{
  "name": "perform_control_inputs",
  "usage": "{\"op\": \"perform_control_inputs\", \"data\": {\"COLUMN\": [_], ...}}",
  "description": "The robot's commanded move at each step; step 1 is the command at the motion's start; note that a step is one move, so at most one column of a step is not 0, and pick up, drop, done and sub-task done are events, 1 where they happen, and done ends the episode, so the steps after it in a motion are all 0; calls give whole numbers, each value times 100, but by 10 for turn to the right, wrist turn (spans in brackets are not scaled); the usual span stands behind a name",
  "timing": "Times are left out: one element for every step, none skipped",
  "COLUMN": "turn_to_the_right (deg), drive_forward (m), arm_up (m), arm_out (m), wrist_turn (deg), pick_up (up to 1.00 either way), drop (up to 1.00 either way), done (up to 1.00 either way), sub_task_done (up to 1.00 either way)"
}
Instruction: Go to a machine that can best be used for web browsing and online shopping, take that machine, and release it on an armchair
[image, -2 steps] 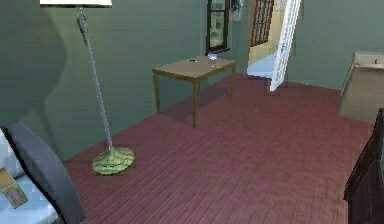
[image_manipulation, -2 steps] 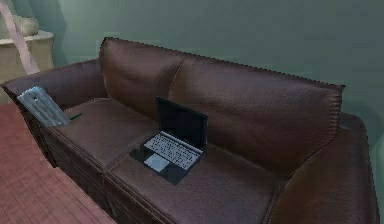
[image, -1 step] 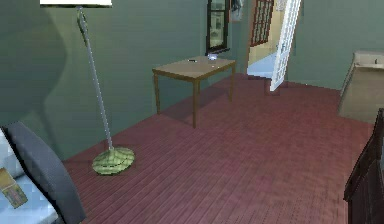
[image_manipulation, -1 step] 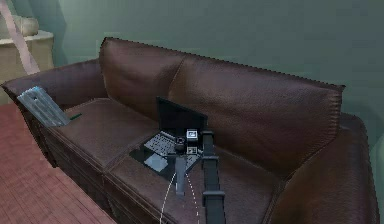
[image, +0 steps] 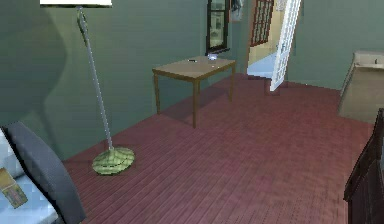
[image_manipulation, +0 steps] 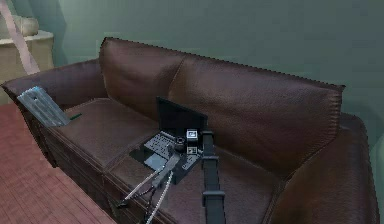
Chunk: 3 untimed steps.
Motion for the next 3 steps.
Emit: {"op": "perform_control_inputs", "data": {"turn_to_the_right": [0, 0, 0], "drive_forward": [0, 0, 0], "arm_up": [0, 0, 0], "arm_out": [0, 0, 0], "wrist_turn": [450, 450, 300], "pick_up": [0, 0, 0], "drop": [0, 0, 0], "done": [0, 0, 0], "sub_task_done": [0, 0, 0]}}
